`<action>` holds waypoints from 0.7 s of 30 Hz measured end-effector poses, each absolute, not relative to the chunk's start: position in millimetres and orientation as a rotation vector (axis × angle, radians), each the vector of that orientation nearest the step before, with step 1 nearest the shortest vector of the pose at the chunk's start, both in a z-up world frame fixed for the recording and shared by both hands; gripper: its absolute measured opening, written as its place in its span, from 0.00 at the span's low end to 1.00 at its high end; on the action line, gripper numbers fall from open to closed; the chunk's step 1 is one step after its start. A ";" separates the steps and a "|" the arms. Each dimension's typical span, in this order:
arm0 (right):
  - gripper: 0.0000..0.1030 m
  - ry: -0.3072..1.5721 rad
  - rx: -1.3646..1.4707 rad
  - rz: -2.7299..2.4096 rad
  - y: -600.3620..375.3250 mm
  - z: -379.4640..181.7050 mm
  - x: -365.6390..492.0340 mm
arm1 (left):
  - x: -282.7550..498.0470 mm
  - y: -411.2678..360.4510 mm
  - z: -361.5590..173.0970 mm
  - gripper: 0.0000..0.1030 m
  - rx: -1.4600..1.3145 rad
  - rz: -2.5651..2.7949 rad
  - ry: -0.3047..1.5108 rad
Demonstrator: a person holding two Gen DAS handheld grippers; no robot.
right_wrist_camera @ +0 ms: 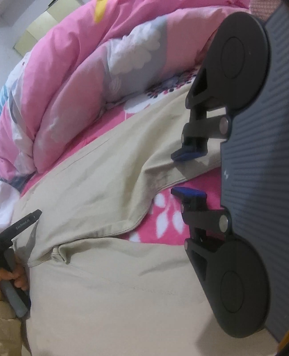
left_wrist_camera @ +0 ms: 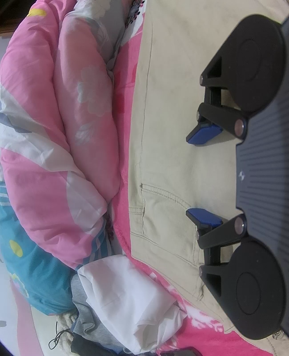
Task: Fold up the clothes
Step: 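Pinch the trouser leg seam with the right gripper and pull it straight, then pinch the trouser leg end beside the towel stack with the right gripper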
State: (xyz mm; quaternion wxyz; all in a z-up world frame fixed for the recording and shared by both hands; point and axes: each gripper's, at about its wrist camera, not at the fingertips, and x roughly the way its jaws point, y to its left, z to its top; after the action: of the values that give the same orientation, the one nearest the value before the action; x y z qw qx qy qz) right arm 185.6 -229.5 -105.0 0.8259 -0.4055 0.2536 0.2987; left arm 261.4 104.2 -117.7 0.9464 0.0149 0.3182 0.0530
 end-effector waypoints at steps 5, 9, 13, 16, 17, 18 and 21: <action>0.06 0.601 -0.721 0.642 -239.8 -99.9 197.4 | 261.5 104.6 -117.7 0.64 0.032 0.110 0.647; 0.03 0.624 -0.698 0.633 -251.0 -88.3 187.3 | 261.3 104.0 -117.7 0.64 0.032 0.111 0.647; 0.04 0.656 -0.675 0.635 -262.5 -94.0 169.7 | 260.8 103.6 -118.4 0.64 0.033 0.113 0.646; 0.04 0.650 -0.639 0.619 -267.7 -94.9 165.0 | 260.6 103.5 -118.7 0.64 0.031 0.113 0.646; 0.05 0.655 -0.600 0.619 -271.7 -91.2 164.4 | 260.6 103.3 -118.9 0.64 0.031 0.114 0.645; 0.05 0.658 -0.559 0.615 -277.1 -87.4 163.4 | 260.6 103.4 -119.0 0.64 0.031 0.114 0.645; 0.07 0.640 -0.420 0.550 -308.9 -75.3 156.1 | 260.7 103.9 -118.8 0.64 0.032 0.115 0.645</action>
State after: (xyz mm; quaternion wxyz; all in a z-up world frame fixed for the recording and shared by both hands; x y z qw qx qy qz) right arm 156.1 -308.9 -75.3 0.8909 -0.2024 0.3083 0.2651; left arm 260.7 103.9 -118.8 0.9467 0.0156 0.3167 0.0562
